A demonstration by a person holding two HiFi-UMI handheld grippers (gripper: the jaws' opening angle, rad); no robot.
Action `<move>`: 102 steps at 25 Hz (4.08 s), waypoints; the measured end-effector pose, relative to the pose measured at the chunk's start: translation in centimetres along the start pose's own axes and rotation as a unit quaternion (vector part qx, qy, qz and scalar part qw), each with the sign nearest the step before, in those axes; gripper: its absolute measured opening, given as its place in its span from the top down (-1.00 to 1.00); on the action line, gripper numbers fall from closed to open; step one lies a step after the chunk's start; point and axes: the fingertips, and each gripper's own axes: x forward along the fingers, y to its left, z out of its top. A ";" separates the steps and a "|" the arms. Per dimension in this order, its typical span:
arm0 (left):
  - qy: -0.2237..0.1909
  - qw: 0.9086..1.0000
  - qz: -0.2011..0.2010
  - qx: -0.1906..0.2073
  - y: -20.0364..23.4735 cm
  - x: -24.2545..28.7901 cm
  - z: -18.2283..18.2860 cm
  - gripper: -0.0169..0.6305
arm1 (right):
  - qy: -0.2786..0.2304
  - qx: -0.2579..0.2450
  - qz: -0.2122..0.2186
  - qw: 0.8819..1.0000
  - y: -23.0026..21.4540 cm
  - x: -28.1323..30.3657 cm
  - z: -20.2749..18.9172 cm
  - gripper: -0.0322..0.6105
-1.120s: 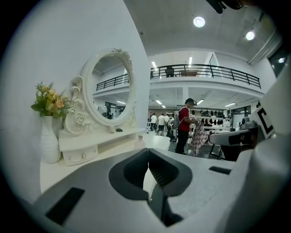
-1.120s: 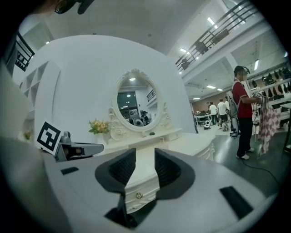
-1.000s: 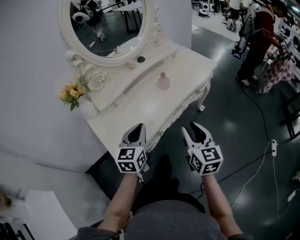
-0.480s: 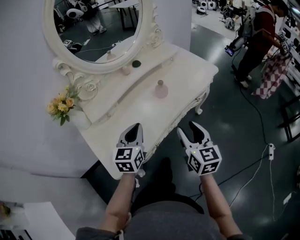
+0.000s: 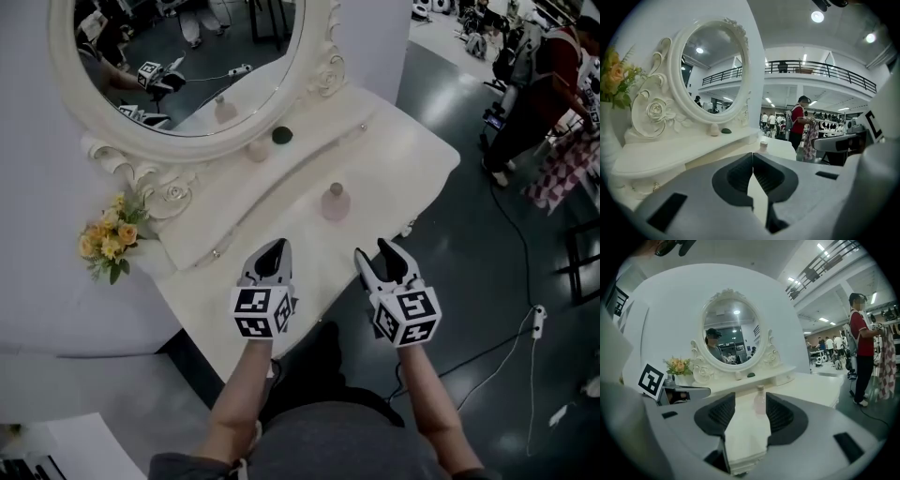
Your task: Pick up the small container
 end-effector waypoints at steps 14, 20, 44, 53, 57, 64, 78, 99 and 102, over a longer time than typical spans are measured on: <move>0.017 0.999 0.008 -0.031 3.7 4.8 0.0 0.92 | 0.035 -0.007 0.014 0.999 -1.3 8.5 0.6 0.25; 0.018 0.999 0.025 -0.034 4.4 5.7 0.1 0.92 | 0.043 -0.019 0.031 0.998 -1.8 10.8 0.9 0.23; 0.038 0.984 0.153 -0.080 7.3 7.7 -1.1 0.92 | 0.111 -0.071 0.163 0.978 -3.1 18.7 -1.9 0.15; 0.049 0.979 0.173 -0.091 7.6 7.5 -2.2 0.92 | 0.101 -0.097 0.174 0.975 -2.6 19.4 -2.4 0.36; 0.049 0.978 0.181 -0.095 7.6 7.3 -2.4 0.92 | 0.096 -0.110 0.178 0.973 -2.5 19.4 -2.4 0.38; 0.046 0.976 0.187 -0.097 7.2 7.0 -2.2 0.92 | 0.088 -0.139 0.186 0.969 -2.3 19.3 -2.4 0.45; 0.036 0.972 0.213 -0.094 7.2 4.4 -1.5 0.92 | 0.080 -0.122 0.185 0.972 -2.0 18.3 -1.5 0.46; -0.017 0.963 0.257 -0.077 8.1 0.3 1.7 0.92 | -0.014 -0.123 0.232 0.965 1.7 14.5 7.5 0.45; -0.021 0.962 0.261 -0.077 8.3 0.0 2.0 0.92 | -0.025 -0.118 0.234 0.965 1.7 14.0 8.5 0.45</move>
